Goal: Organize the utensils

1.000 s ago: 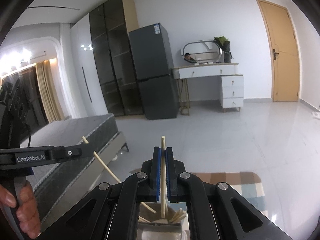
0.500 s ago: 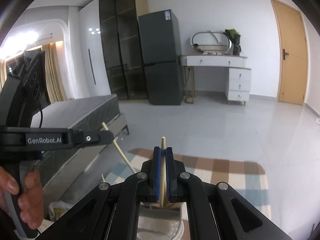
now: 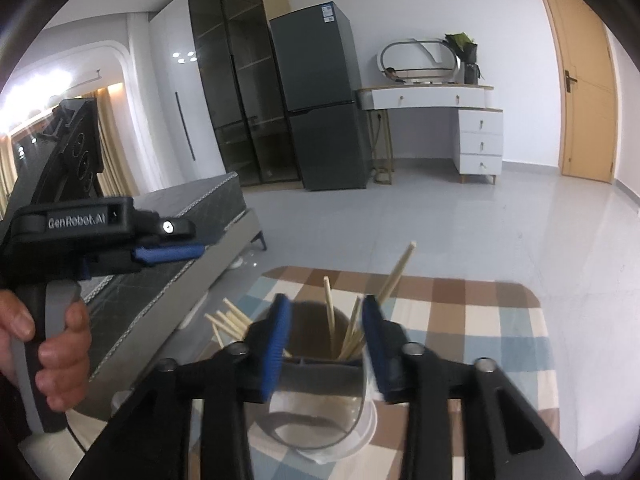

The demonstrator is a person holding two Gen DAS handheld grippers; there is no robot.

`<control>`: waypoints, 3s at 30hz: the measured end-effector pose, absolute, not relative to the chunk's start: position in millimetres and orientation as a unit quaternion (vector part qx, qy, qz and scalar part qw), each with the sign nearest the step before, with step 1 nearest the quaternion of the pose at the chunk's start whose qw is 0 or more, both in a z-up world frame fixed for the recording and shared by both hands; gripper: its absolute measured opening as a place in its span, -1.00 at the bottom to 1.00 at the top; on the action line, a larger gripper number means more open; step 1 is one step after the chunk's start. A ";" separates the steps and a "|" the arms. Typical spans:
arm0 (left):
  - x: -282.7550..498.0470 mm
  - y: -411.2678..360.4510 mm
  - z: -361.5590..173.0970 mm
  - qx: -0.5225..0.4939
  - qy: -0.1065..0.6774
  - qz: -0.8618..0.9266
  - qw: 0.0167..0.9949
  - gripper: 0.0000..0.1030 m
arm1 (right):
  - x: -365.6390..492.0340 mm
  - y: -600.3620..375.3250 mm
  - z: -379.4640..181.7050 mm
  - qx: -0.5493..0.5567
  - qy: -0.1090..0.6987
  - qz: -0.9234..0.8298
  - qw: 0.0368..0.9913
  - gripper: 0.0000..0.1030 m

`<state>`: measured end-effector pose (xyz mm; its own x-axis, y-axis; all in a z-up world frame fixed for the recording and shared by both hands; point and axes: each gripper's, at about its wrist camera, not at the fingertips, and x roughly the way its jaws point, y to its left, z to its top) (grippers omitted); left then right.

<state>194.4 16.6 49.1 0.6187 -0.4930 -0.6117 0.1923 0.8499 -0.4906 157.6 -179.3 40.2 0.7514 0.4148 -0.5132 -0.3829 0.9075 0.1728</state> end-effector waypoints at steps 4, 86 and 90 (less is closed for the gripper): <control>189.2 34.5 47.0 -0.202 0.388 -0.169 0.883 -0.11 | 149.2 -185.5 35.6 0.040 0.281 0.214 0.935 -0.25; 146.5 99.1 66.4 -0.252 0.376 -0.083 0.888 -1.00 | 68.8 -206.1 7.7 0.123 0.305 0.206 0.922 0.28; 139.9 84.9 104.3 -0.253 0.336 -0.106 0.901 -1.00 | 78.3 -211.6 18.3 0.138 0.303 0.203 0.921 0.28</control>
